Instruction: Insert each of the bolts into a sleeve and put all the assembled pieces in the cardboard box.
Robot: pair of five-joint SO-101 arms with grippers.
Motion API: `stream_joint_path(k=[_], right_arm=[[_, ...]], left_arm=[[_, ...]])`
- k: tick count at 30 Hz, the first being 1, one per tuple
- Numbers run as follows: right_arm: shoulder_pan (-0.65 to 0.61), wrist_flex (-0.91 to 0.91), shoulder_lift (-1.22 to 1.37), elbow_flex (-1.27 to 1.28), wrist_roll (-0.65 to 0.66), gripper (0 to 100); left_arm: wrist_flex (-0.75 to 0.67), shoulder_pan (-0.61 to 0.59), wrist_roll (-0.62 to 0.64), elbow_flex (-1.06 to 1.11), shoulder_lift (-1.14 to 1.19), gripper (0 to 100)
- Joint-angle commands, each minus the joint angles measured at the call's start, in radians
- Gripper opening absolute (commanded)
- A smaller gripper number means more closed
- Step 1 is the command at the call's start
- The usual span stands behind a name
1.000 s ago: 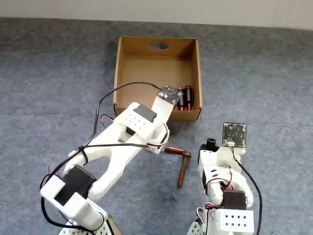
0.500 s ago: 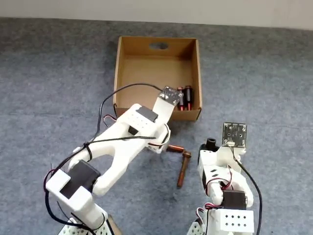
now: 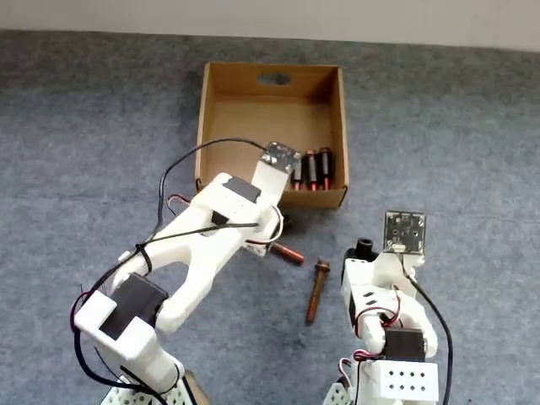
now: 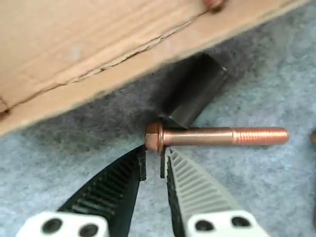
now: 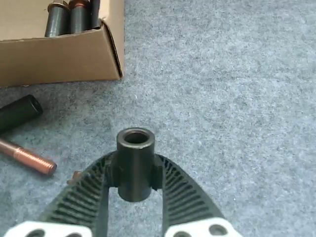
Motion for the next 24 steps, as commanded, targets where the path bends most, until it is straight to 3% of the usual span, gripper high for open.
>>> stream_joint_path(k=[1,6,17,20,24], right_arm=[[0.010,-0.004,-0.010,-0.010,-0.005,0.6],[0.010,-0.004,-0.010,-0.010,-0.005,0.6],[0.010,-0.004,-0.010,-0.010,-0.005,0.6],[0.010,-0.004,-0.010,-0.010,-0.005,0.6],[0.007,-0.004,-0.010,-0.010,-0.005,0.6]], left_arm=[[0.054,-0.012,0.002,-0.035,-0.027,4],[0.117,-0.058,-0.035,-0.031,-0.059,4],[0.261,-0.147,-0.482,-0.031,-0.252,5],[0.313,-0.137,-0.433,-0.042,-0.262,7],[0.341,-0.127,-0.103,-0.033,-0.254,17]])
